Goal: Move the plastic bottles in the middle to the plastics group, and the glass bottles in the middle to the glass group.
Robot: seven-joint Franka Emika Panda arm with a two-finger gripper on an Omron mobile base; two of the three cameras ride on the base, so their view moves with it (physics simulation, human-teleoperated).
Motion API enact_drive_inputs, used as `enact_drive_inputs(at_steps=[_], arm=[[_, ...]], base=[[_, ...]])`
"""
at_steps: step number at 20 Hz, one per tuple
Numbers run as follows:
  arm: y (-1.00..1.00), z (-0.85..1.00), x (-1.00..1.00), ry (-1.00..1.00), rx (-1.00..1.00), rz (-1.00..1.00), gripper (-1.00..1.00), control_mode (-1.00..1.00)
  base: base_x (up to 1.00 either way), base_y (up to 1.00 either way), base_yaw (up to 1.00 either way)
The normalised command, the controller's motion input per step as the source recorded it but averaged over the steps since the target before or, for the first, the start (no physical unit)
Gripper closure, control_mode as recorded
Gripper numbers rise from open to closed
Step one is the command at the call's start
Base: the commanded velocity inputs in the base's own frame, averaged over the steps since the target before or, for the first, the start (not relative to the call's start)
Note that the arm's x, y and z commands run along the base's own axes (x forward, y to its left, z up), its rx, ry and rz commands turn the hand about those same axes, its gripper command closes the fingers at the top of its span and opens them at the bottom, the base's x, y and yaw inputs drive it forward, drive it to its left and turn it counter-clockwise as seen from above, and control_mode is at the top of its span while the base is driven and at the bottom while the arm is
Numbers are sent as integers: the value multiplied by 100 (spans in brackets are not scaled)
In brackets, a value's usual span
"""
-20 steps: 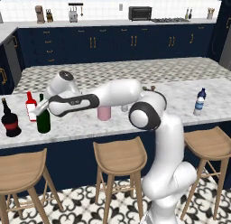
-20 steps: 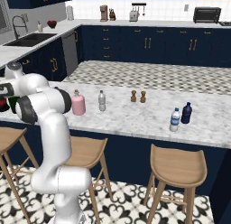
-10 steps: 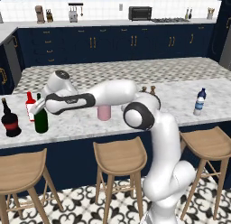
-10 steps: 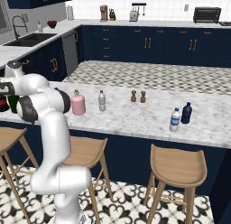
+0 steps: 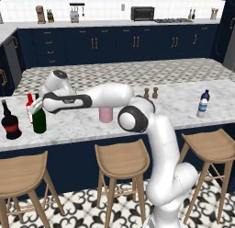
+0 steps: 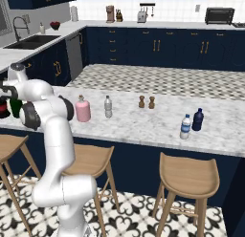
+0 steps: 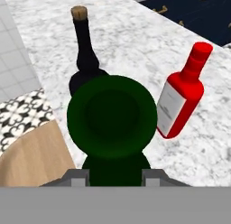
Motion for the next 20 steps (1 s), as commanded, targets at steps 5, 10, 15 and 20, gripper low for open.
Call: enact_drive_inputs(at_steps=[5, 10, 15, 20], arm=[[9, -37, 10, 2, -1, 0, 100, -100], [9, -43, 3, 0, 0, 0, 100, -100], [4, -17, 2, -5, 0, 0, 100, -100], [20, 0, 44, 0, -3, 0, 100, -100]], base=[[0, 0, 0], [0, 0, 0], [0, 0, 0], [0, 0, 0]])
